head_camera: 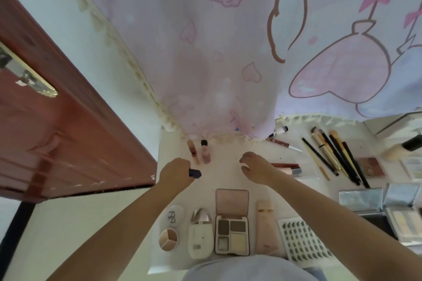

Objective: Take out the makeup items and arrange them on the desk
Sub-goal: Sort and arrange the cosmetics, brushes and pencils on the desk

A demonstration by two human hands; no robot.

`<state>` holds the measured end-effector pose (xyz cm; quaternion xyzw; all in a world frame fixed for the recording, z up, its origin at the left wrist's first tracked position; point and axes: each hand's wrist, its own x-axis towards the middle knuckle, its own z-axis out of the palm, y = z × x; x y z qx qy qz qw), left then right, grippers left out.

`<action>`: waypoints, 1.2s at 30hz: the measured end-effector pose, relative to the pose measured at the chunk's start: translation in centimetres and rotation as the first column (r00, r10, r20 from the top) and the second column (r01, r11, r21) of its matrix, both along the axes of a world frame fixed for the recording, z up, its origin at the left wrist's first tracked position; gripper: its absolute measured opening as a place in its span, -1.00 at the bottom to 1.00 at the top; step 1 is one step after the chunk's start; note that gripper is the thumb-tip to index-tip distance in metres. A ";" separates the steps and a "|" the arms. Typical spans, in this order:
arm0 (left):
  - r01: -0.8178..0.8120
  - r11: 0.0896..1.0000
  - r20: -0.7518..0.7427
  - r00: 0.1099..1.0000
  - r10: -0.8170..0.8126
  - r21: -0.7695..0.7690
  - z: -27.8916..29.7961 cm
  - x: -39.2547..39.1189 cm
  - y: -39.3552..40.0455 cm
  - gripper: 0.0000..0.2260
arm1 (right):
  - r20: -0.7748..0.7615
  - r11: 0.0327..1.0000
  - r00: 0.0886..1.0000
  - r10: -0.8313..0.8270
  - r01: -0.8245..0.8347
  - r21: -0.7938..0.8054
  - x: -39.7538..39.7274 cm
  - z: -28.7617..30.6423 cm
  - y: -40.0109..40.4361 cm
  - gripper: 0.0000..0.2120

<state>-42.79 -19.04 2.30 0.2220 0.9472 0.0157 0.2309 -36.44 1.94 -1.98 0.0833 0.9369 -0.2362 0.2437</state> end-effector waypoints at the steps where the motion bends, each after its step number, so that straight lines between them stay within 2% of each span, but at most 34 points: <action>1: -0.020 1.000 0.007 1.000 0.020 -0.012 -0.3 -0.2 0.1 -0.86 | 0.026 0.996 0.996 0.086 -0.086 0.032 0.3 -0.8 0.1 -0.62; 4: -0.059 0.998 0.022 0.998 0.059 -0.025 -0.9 -0.9 1.0 -0.81 | 0.101 0.967 0.968 0.229 -0.238 0.085 1.3 -2.5 0.4 -0.58; 11: -0.094 0.994 0.053 0.994 0.096 -0.048 -1.9 -1.4 2.2 -0.76 | 0.080 0.968 0.973 0.217 -0.225 0.109 1.7 -3.1 0.3 -0.52; 22: 0.011 0.994 0.010 1.000 -0.010 -0.108 -2.2 -1.4 2.6 -0.76 | 0.085 0.962 0.967 0.241 -0.249 0.115 1.8 -3.1 0.7 -0.54; 24: 0.015 0.995 -0.004 1.000 -0.016 -0.095 -2.3 -1.3 2.4 -0.76 | 0.035 0.977 0.981 0.193 -0.195 0.084 1.7 -2.7 1.1 -0.57; 26: 0.020 0.998 -0.021 1.000 -0.021 -0.061 -2.3 -1.2 2.1 -0.77 | -0.083 0.994 0.991 0.102 -0.097 0.058 1.7 -2.1 2.1 -0.61; 28: 0.023 0.999 -0.046 0.999 -0.025 -0.029 -2.3 -0.8 1.7 -0.77 | -0.150 0.994 0.987 0.052 -0.038 0.098 1.9 -1.5 3.8 -0.66; 30: 0.045 0.998 -0.098 0.994 -0.048 -0.037 -2.2 -0.5 1.3 -0.72 | -0.149 0.984 0.989 0.014 0.013 0.179 2.3 -1.1 6.0 -0.70; 33: 0.067 0.997 -0.203 0.976 -0.076 -0.049 -2.3 0.2 0.8 -0.66 | -0.102 0.965 0.993 -0.060 0.084 0.250 3.5 -0.9 8.9 -0.68; 36: 0.118 0.993 -0.377 0.920 -0.106 0.010 -1.4 1.8 0.8 -0.67 | -0.006 0.950 0.997 -0.075 0.074 0.304 4.3 -1.4 10.0 -0.64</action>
